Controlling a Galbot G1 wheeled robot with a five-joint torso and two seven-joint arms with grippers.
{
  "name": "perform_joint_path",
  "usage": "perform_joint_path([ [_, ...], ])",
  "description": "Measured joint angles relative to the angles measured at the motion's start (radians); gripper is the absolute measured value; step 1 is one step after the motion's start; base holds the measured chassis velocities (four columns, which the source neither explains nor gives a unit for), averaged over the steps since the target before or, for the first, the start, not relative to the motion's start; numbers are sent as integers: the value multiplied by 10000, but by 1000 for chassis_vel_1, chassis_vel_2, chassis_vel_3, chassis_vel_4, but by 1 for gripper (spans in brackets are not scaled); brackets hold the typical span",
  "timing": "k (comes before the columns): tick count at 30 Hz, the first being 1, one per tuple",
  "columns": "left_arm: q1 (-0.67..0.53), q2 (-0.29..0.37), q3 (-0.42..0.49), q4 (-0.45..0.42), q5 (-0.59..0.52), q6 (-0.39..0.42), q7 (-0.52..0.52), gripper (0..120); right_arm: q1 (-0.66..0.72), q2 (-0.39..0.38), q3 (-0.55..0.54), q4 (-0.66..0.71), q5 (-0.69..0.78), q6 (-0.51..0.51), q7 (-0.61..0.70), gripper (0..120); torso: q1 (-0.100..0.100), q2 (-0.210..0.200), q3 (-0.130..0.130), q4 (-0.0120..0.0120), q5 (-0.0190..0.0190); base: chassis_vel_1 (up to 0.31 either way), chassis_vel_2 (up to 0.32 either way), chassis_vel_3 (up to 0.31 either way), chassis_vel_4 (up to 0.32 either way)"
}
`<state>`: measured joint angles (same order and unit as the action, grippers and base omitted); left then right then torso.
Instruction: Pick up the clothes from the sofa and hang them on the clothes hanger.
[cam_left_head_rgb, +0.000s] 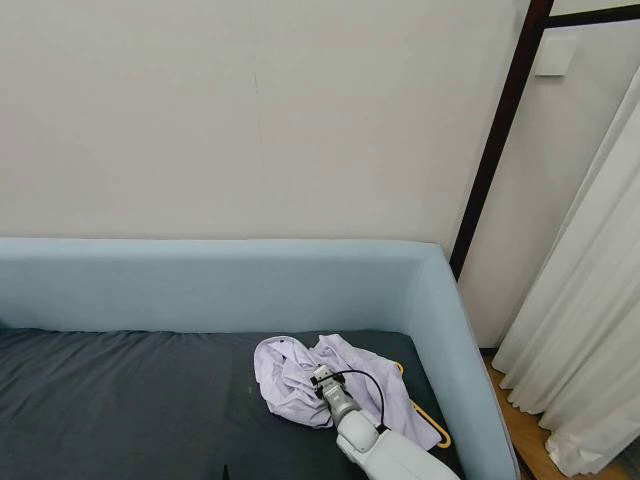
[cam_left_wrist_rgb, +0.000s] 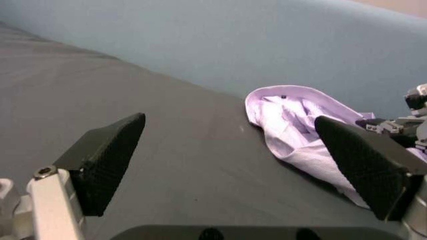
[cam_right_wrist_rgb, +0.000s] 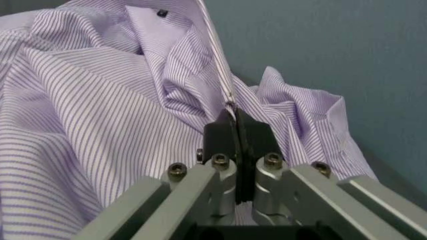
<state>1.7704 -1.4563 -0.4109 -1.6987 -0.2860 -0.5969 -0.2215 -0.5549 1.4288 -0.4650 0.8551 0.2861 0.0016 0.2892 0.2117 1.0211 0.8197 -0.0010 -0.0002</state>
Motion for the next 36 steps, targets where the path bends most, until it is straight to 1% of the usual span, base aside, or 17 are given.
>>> perform_joint_path([
  [2, -53, 113, 24, -8, -193, 79, -9, 100, -53, -174, 32, 375, 141, 52, 82, 0, 0, 1, 0, 0, 0, 0, 0, 0, 0],
  [4, -193, 382, 35, -86, -549, 263, -17, 100, -169, -634, 35, 1264, 430, 52, 220, 0, 0, 1, 0, 1, 1, 0, 0, 0, 0],
  [5, -193, 382, 35, -86, -549, 263, -17, 100, -169, -634, 35, 1264, 430, 52, 220, 0, 0, 1, 0, 1, 1, 0, 0, 0, 0],
  [10, -1002, 1401, 101, -277, -2032, 1127, -13, 100, -501, -2146, 187, 3937, 1012, 7, 433, 0, 0, 1, 0, -2, 0, 0, 0, 0, 0],
  [11, -1002, 1401, 101, -277, -2032, 1127, -13, 100, -501, -2146, 187, 3937, 1012, 7, 433, 0, 0, 1, 0, -2, 0, 0, 0, 0, 0],
  [14, -1927, 2160, 266, -108, -3141, 1687, -11, 100, -804, -3062, 517, 5454, 1227, 9, 441, 0, 0, 1, 0, -3, 2, 0, 0, 0, 0],
  [16, -2206, 2337, 349, -4, -3355, 1794, 8, 100, -894, -3283, 610, 5823, 1322, 21, 426, 0, 0, 1, 0, -2, -1, 0, 0, 0, 0],
  [21, -4005, 3496, 1017, 883, -4504, 2385, 305, 100, -1468, -4451, 1137, 7520, 1795, 343, 332, 0, 1, 0, 0, -3, -1, 0, 0, 0, 0],
  [22, -4005, 3496, 1017, 883, -4504, 2385, 305, 100, -1468, -4451, 1137, 7520, 1795, 343, 332, 0, 1, 0, 0, -3, -1, 0, 0, 0, 0],
  [25, -4760, 4131, 1516, 1333, -4572, 2510, 593, 100, -1605, -4881, 1295, 8201, 2178, 389, 281, 0, 1, 1, 0, -8, -4, 0, 0, 0, 0],
  [26, -5110, 4451, 1771, 1591, -4511, 2520, 726, 100, -1532, -5015, 1297, 8528, 2386, 390, 224, 0, 0, 1, 0, -2, 2, 0, 0, 0, 0],
  [28, -5328, 4585, 1955, 1767, -4414, 2504, 800, 100, -1497, -5067, 1298, 8638, 2461, 390, 214, 0, 1, 1, 1, 6, 3, 0, 0, 0, 0],
  [29, -5891, 4792, 2491, 2200, -4119, 2429, 928, 100, -1458, -5197, 1333, 8919, 2640, 363, 198, 0, 1, 0, 1, 6, 1, 0, 0, 0, 0],
  [31, -6527, 4898, 3175, 2622, -3748, 2313, 1074, 100, -1417, -5313, 1452, 9189, 2872, 278, 200, 0, 1, 1, 0, -3, -3, 0, 0, 0, 0],
  [32, -6527, 4898, 3175, 2622, -3748, 2313, 1074, 100, -1417, -5313, 1452, 9189, 2872, 278, 200, 0, 1, 1, 0, -3, -3, 0, 0, 0, 0],
  [33, -6824, 4898, 3510, 2793, -3496, 2216, 1170, 100, -1382, -5352, 1497, 9280, 2981, 242, 204, 0, 2, 0, 1, -7, -2, 0, 0, 0, 0],
  [36, -7375, 4662, 4075, 3210, -2800, 1995, 1248, 100, -1323, -5448, 1557, 9530, 3155, 179, 205, 0, 1, 1, 1, -2, 1, 0, 0, 0, 0],
])
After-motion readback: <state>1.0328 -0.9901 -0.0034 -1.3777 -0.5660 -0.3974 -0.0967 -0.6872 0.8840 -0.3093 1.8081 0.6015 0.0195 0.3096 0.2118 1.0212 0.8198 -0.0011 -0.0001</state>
